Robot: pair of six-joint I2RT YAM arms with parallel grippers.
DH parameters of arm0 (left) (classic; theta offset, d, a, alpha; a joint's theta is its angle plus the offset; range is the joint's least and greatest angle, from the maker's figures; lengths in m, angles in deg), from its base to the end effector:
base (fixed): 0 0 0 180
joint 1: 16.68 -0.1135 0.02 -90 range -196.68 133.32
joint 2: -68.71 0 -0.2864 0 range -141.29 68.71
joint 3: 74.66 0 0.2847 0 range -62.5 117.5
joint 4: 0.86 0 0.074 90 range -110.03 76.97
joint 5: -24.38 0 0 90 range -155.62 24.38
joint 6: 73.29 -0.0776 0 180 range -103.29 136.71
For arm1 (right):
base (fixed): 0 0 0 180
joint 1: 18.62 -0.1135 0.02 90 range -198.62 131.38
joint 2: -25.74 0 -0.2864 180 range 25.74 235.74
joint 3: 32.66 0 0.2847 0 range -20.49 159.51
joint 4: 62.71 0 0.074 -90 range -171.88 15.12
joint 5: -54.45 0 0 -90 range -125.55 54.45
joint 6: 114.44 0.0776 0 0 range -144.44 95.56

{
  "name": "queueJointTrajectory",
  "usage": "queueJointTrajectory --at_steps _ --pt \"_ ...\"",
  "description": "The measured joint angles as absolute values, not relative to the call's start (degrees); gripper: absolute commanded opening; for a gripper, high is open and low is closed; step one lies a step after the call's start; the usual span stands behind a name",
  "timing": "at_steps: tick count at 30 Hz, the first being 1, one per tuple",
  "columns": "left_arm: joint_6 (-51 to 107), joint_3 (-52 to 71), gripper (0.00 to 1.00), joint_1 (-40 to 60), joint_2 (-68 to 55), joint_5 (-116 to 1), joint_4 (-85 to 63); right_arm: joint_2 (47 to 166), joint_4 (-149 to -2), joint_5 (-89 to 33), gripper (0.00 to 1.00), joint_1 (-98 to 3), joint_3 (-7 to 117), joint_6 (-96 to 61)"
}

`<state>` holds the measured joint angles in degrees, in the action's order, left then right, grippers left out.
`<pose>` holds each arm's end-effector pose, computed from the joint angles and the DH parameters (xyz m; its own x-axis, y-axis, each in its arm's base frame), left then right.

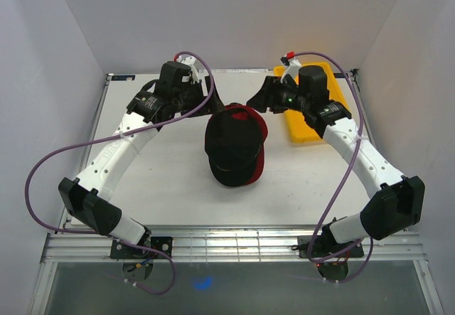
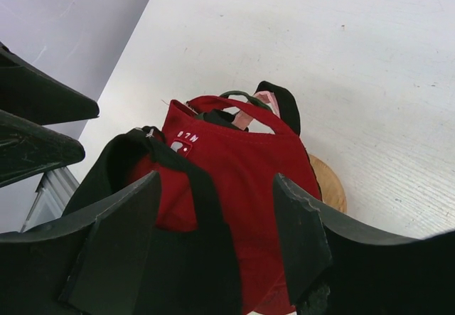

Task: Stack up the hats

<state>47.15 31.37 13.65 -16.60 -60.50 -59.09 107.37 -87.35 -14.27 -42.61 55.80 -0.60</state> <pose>0.3270 -0.1993 0.4075 -0.7389 -0.1523 -0.6564 0.2200 0.8661 -0.4487 0.3543 0.1885 0.3860 -0.5363 0.1736 -0.8260 -0.5223 0.7005 0.4863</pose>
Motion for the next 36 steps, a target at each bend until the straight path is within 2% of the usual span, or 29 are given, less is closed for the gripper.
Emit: queueJointTrajectory --at_steps 22,26,30,36 --pt "46.73 31.91 0.87 13.65 -16.04 -60.83 -59.84 98.95 -92.35 -15.91 0.73 -42.23 51.84 -2.57" --pt "46.47 32.02 0.87 13.65 -15.58 -61.07 -60.14 96.64 -93.29 -15.93 0.77 -42.19 49.35 -2.55" --pt "45.97 32.02 0.87 13.65 -14.51 -61.48 -60.99 93.49 -94.89 -16.17 0.89 -41.42 48.10 -2.29" --pt "44.44 31.59 0.87 13.65 -9.24 -63.03 -61.91 86.25 -99.37 -19.65 0.89 -39.61 47.95 -1.89"
